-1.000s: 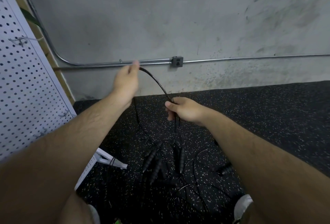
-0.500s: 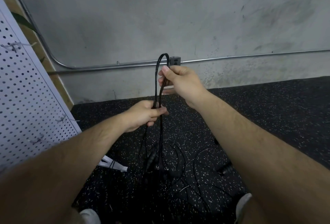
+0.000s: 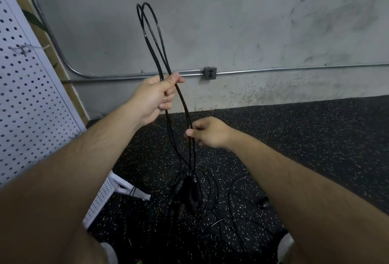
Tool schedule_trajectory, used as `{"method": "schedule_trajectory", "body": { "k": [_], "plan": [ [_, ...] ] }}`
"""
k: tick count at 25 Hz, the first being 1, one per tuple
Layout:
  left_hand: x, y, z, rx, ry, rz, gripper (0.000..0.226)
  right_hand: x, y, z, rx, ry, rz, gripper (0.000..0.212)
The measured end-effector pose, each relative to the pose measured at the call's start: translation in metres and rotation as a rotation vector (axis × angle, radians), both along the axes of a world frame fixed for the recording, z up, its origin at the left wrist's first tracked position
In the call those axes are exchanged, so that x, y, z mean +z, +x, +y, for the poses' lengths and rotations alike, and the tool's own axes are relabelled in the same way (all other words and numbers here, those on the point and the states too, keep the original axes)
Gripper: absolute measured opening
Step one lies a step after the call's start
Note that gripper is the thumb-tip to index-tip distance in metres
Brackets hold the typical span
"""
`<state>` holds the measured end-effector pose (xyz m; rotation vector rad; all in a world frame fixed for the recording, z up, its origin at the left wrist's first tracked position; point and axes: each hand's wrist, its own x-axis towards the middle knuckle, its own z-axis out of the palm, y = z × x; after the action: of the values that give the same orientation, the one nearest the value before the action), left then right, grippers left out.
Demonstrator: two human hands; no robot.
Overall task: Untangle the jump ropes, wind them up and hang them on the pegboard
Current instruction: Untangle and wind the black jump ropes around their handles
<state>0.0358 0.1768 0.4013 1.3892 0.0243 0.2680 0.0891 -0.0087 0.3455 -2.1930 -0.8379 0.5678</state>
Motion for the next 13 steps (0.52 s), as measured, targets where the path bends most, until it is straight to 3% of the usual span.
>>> {"method": "schedule_trajectory", "body": {
  "k": [3, 7, 11, 13],
  "plan": [
    [-0.018, 0.0, 0.01, -0.014, 0.063, 0.088, 0.046, 0.011, 0.001, 0.001, -0.071, 0.163, 0.006, 0.019],
    [-0.053, -0.008, 0.002, -0.128, 0.212, 0.281, 0.011, 0.04, 0.002, 0.007, -0.187, 0.448, 0.02, 0.021],
    [-0.066, -0.008, -0.007, -0.158, 0.321, 0.34, 0.015, 0.052, 0.006, 0.019, -0.272, 0.708, 0.109, 0.023],
    [-0.061, -0.006, -0.011, -0.105, 0.301, 0.284, 0.012, 0.048, 0.008, 0.017, -0.276, 0.728, 0.158, 0.021]
  ]
}}
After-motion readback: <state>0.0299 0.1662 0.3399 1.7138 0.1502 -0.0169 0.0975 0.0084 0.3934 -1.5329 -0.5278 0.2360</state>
